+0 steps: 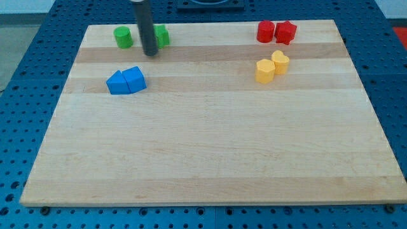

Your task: Move green star to top center

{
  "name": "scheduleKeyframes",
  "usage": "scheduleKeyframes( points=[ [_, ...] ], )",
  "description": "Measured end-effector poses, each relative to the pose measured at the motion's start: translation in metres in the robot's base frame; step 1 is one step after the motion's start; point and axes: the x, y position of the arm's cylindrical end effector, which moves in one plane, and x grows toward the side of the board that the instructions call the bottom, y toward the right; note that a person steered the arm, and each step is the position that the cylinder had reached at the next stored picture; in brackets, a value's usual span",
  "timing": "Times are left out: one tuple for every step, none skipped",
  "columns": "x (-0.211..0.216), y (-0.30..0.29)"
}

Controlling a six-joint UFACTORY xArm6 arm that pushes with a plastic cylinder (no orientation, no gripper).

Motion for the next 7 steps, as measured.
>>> scheduleKeyframes(
  points=[
    [-0.004, 0.000],
    [-0.023, 0.000],
    [-0.034, 0.001],
    [-0.050, 0.001],
    [-0.064, 0.001],
    [-0.068, 0.001],
    [-0.067, 0.015]
  ],
)
